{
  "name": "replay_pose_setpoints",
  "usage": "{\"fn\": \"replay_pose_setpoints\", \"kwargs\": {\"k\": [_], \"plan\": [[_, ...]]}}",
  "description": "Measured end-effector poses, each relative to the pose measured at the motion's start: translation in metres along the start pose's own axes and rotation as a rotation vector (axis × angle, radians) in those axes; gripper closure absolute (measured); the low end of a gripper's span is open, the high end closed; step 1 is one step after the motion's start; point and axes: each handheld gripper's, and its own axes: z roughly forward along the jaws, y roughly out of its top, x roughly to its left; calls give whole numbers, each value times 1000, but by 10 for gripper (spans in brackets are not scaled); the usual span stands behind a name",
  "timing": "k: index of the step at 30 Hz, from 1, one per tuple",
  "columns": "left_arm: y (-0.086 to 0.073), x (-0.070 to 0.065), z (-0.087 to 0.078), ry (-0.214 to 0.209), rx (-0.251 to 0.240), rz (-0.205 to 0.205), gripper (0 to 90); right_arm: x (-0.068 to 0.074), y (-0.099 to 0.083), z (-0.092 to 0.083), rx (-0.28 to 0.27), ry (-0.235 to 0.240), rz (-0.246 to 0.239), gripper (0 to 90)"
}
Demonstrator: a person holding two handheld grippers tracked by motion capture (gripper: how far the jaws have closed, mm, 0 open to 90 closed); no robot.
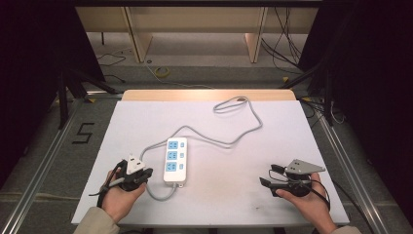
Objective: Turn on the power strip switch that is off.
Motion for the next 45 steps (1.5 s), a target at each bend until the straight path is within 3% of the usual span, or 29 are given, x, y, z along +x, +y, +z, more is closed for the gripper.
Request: {"fn": "replay_pose_setpoints", "kwargs": {"k": [20, 45], "plan": [[10, -10, 1, -56, 16, -40, 896, 1, 0, 3, 11, 3, -6, 317], [34, -20, 9, -56, 35, -37, 897, 1, 0, 4, 12, -2, -7, 318]]}}
